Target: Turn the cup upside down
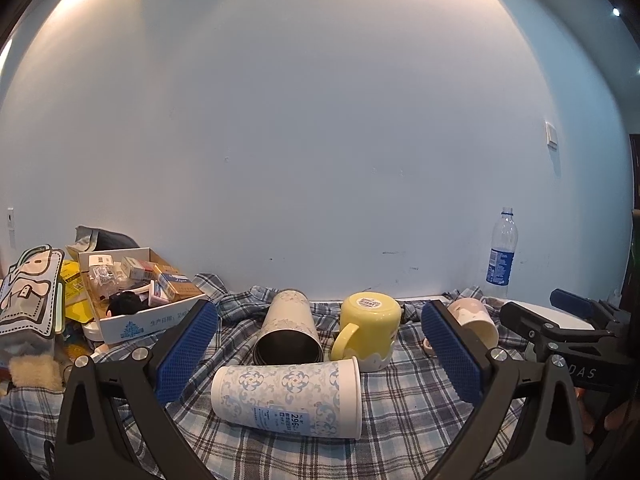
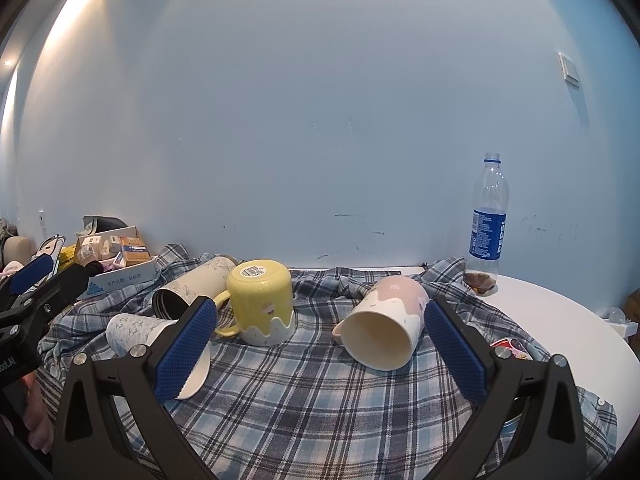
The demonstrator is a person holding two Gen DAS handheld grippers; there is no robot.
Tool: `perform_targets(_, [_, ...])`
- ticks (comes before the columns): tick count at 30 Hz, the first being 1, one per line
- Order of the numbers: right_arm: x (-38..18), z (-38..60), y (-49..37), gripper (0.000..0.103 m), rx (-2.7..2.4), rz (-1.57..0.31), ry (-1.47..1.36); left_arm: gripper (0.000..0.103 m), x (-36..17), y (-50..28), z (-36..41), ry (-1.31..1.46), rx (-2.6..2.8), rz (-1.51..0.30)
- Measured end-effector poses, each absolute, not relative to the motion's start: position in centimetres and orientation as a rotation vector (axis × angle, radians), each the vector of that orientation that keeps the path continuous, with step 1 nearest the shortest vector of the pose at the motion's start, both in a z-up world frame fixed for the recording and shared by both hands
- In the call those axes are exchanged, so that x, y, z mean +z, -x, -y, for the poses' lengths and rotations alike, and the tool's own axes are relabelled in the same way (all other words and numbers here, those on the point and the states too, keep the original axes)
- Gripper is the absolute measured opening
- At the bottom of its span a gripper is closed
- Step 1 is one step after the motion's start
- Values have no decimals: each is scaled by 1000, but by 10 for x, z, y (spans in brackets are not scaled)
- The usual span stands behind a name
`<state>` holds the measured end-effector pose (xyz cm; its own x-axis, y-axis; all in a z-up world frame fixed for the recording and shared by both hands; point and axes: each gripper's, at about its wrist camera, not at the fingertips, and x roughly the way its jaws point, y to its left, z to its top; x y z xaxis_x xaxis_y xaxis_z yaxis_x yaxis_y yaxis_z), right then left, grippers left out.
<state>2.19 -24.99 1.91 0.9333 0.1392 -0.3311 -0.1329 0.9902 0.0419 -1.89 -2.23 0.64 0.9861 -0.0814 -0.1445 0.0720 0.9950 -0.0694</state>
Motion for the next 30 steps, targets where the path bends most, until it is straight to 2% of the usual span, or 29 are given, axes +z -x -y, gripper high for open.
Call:
perform_targets(15, [19, 245, -21, 103, 153, -337, 0, 103, 1, 13, -2, 181, -45, -227])
perform_targets(30, [18, 246, -21, 103, 156, -334, -1, 103, 6, 26, 14, 96, -49, -161])
